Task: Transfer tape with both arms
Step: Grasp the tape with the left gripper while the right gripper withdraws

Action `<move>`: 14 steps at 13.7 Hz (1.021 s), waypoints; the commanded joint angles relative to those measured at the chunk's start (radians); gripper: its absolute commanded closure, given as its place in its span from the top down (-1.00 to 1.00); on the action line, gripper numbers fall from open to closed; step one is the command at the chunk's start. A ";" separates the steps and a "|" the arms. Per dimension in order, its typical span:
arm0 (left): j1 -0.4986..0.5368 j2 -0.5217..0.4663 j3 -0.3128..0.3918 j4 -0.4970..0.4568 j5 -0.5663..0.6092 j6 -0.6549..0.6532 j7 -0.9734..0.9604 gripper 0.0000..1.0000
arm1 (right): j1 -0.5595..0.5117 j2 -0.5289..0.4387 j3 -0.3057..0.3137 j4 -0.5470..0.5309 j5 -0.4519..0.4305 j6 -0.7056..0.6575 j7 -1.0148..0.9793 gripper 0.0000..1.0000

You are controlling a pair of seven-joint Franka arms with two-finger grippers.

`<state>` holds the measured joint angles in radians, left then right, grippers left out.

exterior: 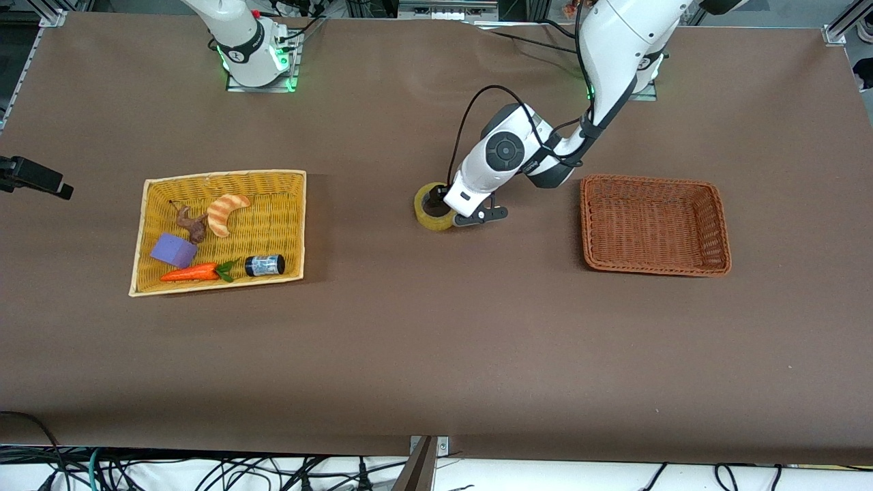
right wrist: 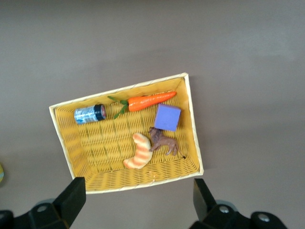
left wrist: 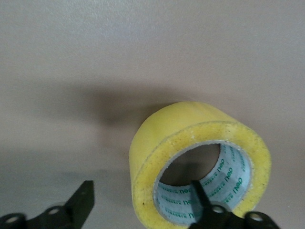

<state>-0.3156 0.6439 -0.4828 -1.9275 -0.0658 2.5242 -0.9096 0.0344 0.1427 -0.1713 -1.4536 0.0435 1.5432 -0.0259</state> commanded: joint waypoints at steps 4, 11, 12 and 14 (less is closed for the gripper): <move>-0.037 0.023 0.024 0.027 0.001 0.005 -0.003 -1.00 | -0.096 -0.086 0.151 -0.123 -0.074 0.031 -0.006 1.00; 0.185 -0.281 0.030 0.010 0.003 -0.376 0.269 -1.00 | -0.094 -0.041 0.151 -0.056 -0.073 0.015 -0.008 1.00; 0.232 -0.326 0.030 0.001 0.003 -0.445 0.347 -1.00 | -0.093 -0.041 0.151 -0.056 -0.073 0.015 -0.006 1.00; 0.317 -0.409 0.056 -0.034 0.003 -0.516 0.531 -1.00 | -0.094 -0.041 0.151 -0.056 -0.076 0.020 -0.006 1.00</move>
<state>-0.0631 0.3405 -0.4389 -1.8868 -0.0627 2.0506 -0.5320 -0.0418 0.0902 -0.0370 -1.5342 -0.0228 1.5634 -0.0253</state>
